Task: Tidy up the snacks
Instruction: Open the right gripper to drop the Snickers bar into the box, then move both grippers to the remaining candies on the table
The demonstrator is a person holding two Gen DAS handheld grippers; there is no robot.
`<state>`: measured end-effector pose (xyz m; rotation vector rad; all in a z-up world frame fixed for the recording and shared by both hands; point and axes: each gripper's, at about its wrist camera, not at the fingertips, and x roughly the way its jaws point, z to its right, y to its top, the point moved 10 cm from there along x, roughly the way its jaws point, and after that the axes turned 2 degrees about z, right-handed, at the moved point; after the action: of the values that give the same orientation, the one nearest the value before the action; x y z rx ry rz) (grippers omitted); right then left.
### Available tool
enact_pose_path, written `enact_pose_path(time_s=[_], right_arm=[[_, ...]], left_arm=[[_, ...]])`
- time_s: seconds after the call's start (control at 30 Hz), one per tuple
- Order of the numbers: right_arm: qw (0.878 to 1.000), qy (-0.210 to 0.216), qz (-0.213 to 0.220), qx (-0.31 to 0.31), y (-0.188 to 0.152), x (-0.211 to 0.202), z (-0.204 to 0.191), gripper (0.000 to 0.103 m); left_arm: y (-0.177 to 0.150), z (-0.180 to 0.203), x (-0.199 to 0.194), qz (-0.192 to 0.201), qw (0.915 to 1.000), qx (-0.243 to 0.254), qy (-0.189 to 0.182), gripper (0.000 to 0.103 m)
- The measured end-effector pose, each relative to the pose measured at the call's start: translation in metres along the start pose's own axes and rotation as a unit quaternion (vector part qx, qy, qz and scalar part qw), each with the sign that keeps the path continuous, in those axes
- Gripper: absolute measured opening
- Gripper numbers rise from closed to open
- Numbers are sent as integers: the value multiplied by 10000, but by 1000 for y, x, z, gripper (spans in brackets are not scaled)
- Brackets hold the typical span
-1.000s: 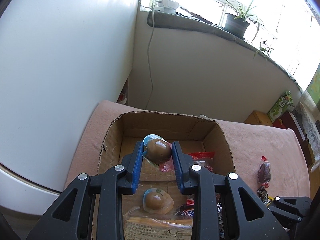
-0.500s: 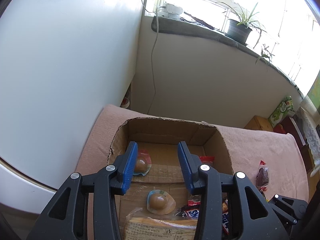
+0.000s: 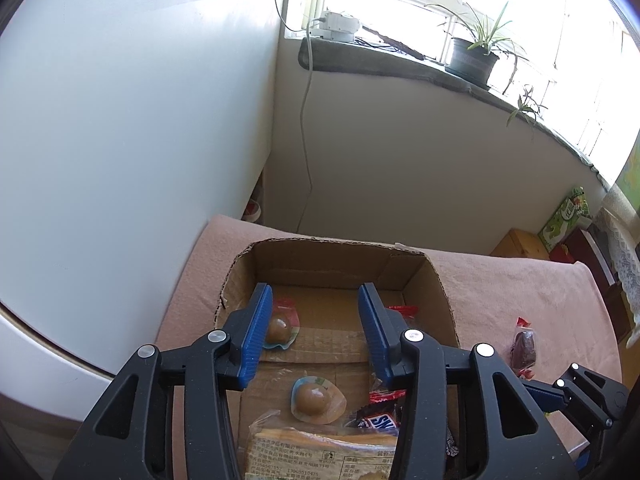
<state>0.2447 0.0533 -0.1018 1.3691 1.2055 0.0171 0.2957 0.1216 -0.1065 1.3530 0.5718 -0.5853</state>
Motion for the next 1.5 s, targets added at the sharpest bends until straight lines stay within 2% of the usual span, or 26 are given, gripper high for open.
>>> enact_pose_path(time_s=[0.33,0.5,0.87,0.97,1.23,1.5], right_arm=[[9999,-119,89,10,-1,-14,10,71],[9996,-235,171,69,-1,-28,27,71],[9919,-951,195,819,-9,-55,131,71],[9890,-996,84,1087,-16,-56,157,71],[9808,-1033,-295,1628,-49,-47,200,71],[9781,-813,-523,1844,-60,-27,201,71]], left_arm=[[2,12,-10,72,9998,142,68,43],[-1,20,-18,133,9997,178,39,43],[-26,78,-46,276,9973,513,-451,44],[-36,100,-51,263,9956,648,-622,44],[-69,156,-51,32,9899,886,-1109,44],[-114,209,-29,-468,9812,1187,-1446,43]])
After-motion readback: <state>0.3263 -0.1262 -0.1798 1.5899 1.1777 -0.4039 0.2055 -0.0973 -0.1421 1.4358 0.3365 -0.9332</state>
